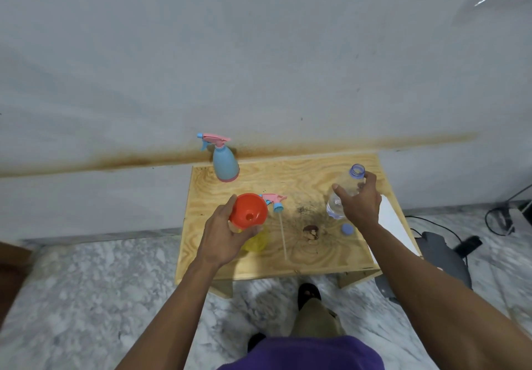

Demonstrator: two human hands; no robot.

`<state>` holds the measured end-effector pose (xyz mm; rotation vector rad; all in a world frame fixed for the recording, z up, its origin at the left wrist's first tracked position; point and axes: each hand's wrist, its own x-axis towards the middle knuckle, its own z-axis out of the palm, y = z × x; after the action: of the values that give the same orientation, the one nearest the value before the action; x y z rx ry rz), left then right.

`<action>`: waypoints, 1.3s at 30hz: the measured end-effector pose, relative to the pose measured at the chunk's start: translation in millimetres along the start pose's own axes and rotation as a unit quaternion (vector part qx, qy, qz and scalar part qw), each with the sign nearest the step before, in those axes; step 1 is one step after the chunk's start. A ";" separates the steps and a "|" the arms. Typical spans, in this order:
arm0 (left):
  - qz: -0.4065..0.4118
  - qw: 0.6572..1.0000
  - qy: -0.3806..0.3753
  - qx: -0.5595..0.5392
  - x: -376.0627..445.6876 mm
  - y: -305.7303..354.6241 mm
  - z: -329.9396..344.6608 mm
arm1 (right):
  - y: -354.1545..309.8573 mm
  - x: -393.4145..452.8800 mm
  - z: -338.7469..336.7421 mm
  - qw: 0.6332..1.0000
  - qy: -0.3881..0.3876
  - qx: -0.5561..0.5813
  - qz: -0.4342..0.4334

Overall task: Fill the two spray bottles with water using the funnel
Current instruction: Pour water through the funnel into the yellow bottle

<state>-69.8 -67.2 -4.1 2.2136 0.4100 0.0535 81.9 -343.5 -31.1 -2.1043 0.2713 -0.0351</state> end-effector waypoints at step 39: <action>-0.028 0.999 -0.002 -0.027 -0.8 7.9 -2.8 | 2.3 -7.4 -12.5 0.998 -0.054 -0.040 0.011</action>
<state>-68.9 -69.8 3.8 2.1477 0.4639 0.0304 72.6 -353.6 -26.0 -2.1745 0.2342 0.1052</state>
